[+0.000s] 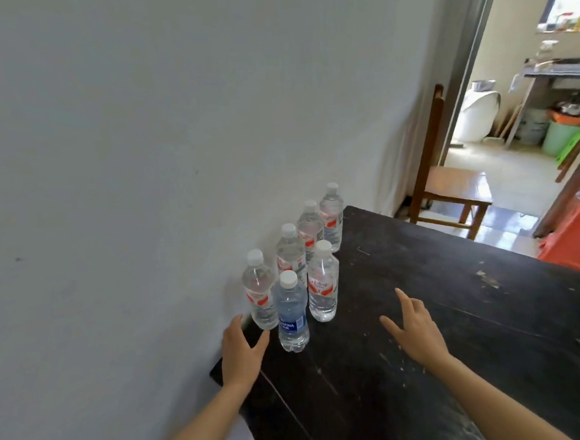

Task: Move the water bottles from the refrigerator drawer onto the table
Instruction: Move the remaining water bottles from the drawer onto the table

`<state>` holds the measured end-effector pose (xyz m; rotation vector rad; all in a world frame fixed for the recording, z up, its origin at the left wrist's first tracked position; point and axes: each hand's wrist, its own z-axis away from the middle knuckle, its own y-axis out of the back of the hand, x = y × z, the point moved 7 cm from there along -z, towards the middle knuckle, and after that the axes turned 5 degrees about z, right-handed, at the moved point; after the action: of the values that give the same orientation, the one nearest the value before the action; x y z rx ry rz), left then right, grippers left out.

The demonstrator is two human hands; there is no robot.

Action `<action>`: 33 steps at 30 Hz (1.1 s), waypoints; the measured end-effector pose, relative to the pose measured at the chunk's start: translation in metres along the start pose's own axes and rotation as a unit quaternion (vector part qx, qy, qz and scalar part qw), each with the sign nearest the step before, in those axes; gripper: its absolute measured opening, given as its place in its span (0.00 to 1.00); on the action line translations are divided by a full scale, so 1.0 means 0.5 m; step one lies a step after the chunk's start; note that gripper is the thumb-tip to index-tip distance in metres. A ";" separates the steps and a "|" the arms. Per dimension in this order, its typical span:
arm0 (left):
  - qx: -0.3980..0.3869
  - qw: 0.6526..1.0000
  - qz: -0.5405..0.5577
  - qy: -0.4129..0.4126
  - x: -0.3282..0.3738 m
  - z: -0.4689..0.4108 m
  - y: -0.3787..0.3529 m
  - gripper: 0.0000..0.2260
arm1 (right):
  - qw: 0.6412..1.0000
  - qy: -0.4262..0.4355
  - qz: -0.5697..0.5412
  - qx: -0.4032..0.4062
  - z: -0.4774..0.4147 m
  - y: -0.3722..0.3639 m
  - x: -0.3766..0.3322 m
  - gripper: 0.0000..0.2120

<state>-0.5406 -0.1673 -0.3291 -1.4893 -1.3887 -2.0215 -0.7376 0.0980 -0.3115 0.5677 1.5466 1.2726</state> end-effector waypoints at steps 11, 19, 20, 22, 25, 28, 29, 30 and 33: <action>-0.142 0.979 0.040 -0.140 0.030 -0.007 0.050 0.20 | 0.977 -0.172 0.045 0.113 0.301 0.032 -0.014 0.32; -0.320 0.919 0.060 -0.224 0.076 0.193 0.016 0.22 | 0.918 -0.293 0.094 0.251 0.696 0.061 -0.059 0.19; -0.341 0.908 0.064 -0.236 0.083 0.229 0.015 0.22 | 0.911 -0.309 0.103 0.254 0.747 0.062 -0.057 0.18; -0.375 0.883 0.075 -0.273 0.105 0.293 0.017 0.21 | 0.898 -0.339 0.130 0.249 0.839 0.059 -0.050 0.18; -0.412 0.847 0.076 -0.328 0.133 0.373 0.024 0.20 | 0.874 -0.390 0.154 0.246 0.981 0.064 -0.050 0.18; -0.432 0.815 0.068 -0.381 0.172 0.454 0.041 0.20 | 0.844 -0.433 0.196 0.248 1.126 0.077 -0.053 0.21; -0.437 0.804 0.069 -0.398 0.188 0.478 0.047 0.20 | 0.838 -0.441 0.197 0.253 1.167 0.083 -0.052 0.21; -0.444 0.792 0.069 -0.413 0.201 0.509 0.053 0.19 | 0.832 -0.451 0.196 0.258 1.215 0.086 -0.049 0.20; -0.459 0.754 0.079 -0.463 0.246 0.612 0.081 0.19 | 0.807 -0.484 0.177 0.287 1.346 0.107 -0.052 0.17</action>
<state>-0.3866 0.0973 -0.1997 -3.1918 -0.2490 -1.9583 -0.1371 0.3892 -0.2067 1.6616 0.9037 0.5136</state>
